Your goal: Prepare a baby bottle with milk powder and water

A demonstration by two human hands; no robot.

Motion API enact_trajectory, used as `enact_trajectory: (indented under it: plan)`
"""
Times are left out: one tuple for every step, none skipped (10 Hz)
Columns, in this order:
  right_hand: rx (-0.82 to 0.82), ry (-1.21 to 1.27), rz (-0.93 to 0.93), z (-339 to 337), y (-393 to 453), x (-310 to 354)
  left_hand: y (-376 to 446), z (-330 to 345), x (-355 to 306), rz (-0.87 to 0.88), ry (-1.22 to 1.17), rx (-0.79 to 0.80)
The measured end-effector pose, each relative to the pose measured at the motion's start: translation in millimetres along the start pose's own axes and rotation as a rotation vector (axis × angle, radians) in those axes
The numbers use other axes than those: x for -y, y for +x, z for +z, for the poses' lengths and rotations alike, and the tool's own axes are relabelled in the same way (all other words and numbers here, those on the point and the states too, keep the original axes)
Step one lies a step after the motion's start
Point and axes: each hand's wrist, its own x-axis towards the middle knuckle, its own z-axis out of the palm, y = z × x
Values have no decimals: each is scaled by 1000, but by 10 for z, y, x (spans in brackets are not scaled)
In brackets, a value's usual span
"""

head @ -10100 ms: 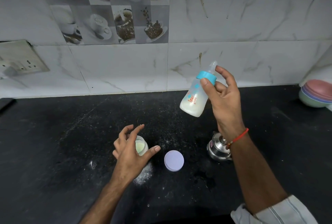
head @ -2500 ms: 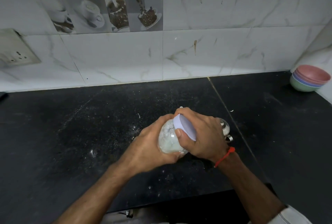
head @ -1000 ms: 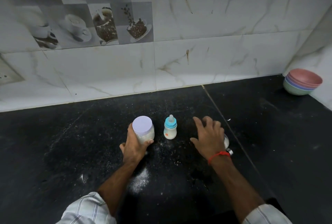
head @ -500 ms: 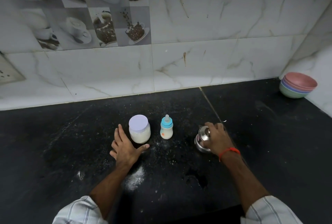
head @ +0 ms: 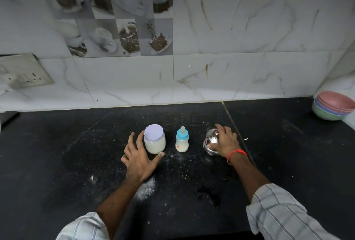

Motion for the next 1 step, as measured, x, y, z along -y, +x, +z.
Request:
enact_trajectory:
  plan:
    - [-199,-47,-85,-17,-87,-26,-32,-23,-84,103,32,-81]
